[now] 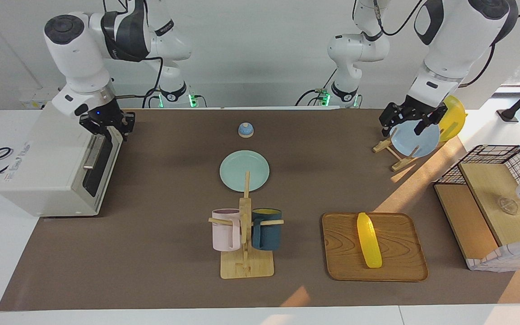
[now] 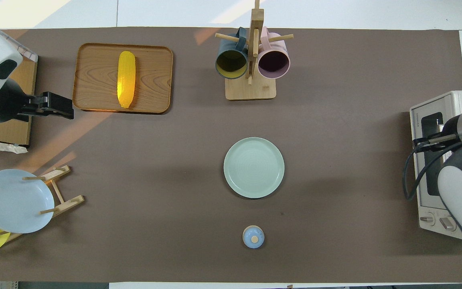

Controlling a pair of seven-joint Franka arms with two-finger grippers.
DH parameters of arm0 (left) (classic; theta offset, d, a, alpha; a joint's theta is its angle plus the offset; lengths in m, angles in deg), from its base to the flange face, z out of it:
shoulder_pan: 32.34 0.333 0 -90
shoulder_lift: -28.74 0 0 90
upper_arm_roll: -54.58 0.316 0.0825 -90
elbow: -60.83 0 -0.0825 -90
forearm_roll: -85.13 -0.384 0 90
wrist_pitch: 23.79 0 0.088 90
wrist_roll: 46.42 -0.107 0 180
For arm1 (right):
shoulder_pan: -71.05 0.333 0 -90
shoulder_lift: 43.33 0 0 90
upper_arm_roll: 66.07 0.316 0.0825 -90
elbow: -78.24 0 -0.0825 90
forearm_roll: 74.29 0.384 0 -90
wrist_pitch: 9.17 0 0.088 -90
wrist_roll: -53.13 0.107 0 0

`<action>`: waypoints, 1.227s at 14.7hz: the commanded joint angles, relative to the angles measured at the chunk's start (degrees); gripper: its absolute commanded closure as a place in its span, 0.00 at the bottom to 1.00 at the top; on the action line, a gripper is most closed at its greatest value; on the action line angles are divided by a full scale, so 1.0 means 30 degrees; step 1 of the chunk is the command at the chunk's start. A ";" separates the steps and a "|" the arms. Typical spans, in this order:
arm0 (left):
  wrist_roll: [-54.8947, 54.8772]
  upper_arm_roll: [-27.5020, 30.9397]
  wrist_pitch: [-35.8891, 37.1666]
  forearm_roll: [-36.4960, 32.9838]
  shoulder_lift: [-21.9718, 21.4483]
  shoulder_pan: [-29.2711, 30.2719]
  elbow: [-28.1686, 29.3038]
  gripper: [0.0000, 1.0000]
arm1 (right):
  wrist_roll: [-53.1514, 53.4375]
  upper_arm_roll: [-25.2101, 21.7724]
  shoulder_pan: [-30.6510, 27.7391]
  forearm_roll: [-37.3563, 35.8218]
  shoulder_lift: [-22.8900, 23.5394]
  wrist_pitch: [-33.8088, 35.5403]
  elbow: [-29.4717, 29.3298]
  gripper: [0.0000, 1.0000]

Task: Put corn in oven
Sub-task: 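Reach the left gripper to the yellow corn on the wooden tray and grasp it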

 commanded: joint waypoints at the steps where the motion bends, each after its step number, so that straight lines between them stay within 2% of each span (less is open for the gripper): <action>1: -0.0215 -0.0087 -0.1730 -0.0041 0.2354 0.0079 -0.0425 0.00 | -0.1096 0.0093 -0.1053 -0.1292 -0.0301 -0.1075 0.0970 1.00; 6: -0.1790 -0.0087 -0.3226 -0.0158 0.8329 -0.0038 -0.4757 0.00 | -0.1187 0.0093 -0.2024 -0.2407 0.0199 -0.1283 0.0970 1.00; 9: -0.2353 -0.0087 -0.5038 -0.0129 1.1467 -0.0212 -0.6869 0.00 | -0.1099 0.0093 -0.2259 -0.2407 0.0462 -0.1778 0.1290 1.00; 12: -0.2382 -0.0087 -0.7501 -0.0012 1.2559 -0.0332 -0.6757 0.00 | -0.1157 0.0093 -0.2699 -0.2407 0.0872 -0.2833 0.1818 1.00; 15: -0.2441 -0.0058 -0.8701 -0.0217 1.3115 -0.0419 -0.6669 0.00 | -0.0953 0.0122 -0.2788 -0.1853 0.1049 -0.2777 0.1848 1.00; 18: -0.2967 -0.0058 -0.9029 -0.0246 1.3672 -0.0448 -0.6640 0.00 | 0.0650 0.0152 -0.2001 -0.0039 0.1632 -0.2864 0.2168 1.00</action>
